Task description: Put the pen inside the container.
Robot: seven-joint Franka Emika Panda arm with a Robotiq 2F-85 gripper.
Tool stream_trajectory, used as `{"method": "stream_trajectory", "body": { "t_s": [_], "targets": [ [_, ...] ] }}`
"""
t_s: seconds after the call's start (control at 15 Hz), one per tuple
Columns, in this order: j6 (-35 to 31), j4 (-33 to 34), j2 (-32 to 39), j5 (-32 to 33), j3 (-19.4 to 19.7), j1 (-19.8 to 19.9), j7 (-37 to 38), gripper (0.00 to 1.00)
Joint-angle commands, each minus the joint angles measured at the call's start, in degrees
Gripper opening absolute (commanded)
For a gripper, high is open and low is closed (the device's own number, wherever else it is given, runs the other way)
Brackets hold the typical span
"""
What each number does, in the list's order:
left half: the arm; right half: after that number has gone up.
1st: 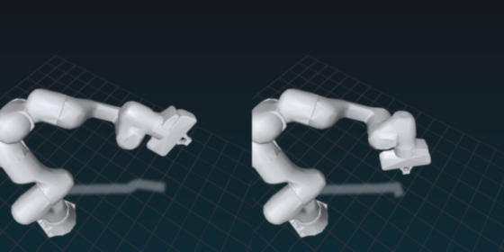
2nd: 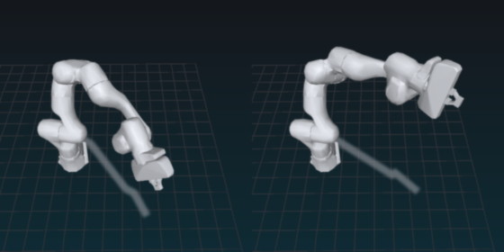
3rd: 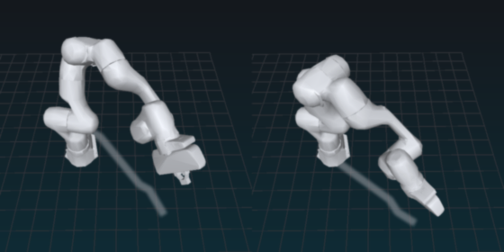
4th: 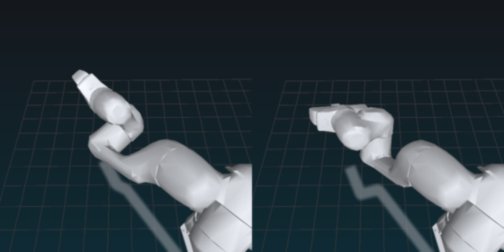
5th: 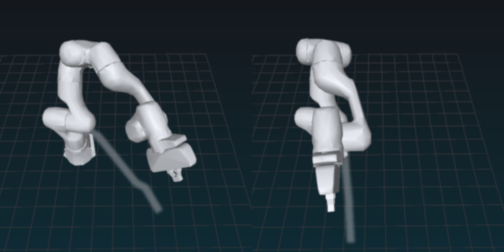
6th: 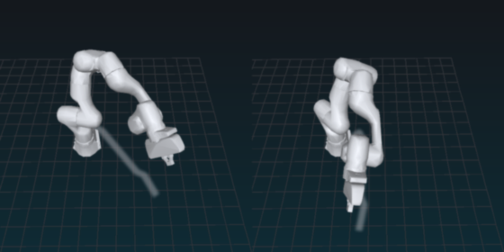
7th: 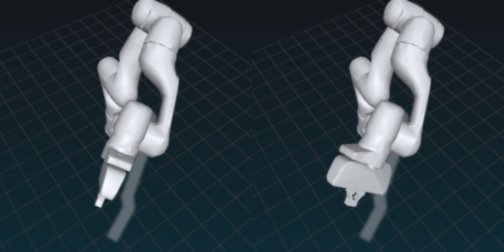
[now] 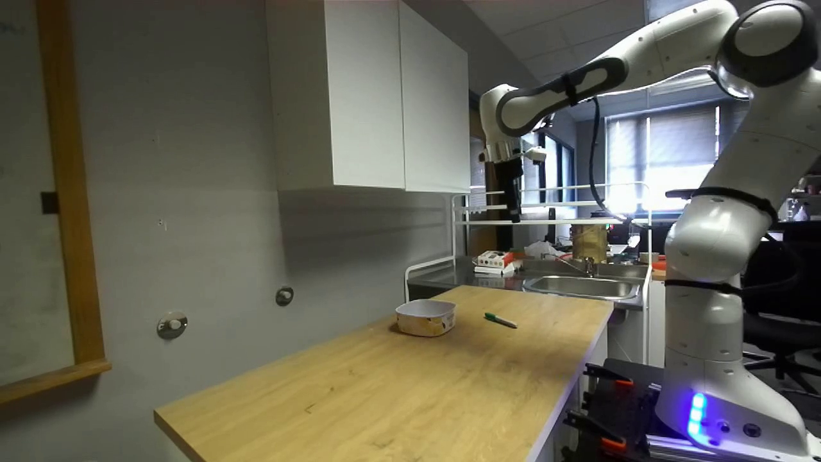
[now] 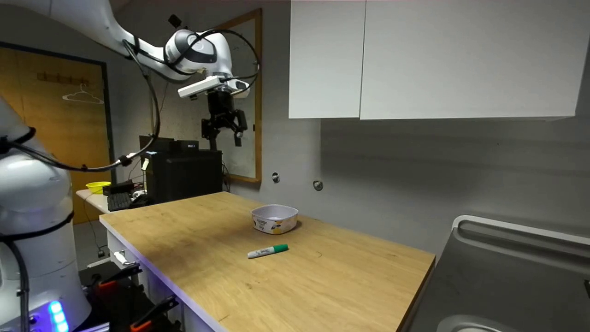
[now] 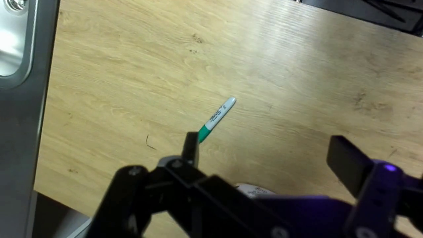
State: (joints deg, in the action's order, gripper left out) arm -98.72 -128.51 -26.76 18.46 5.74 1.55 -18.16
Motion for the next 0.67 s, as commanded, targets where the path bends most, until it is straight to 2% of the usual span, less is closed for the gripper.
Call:
{"method": "stream_trajectory", "body": {
  "t_s": [0.0, 0.27, 0.6],
  "targets": [
    [2.2, 12.6, 14.8, -1.8, 1.8, 0.5, -1.6, 1.00],
    [3.4, 21.7, 27.3, -5.4, 3.9, 2.8, -5.0, 1.00],
    [5.1, 28.5, 38.6, -11.8, 4.5, 7.8, -9.7, 1.00]
  ]
}}
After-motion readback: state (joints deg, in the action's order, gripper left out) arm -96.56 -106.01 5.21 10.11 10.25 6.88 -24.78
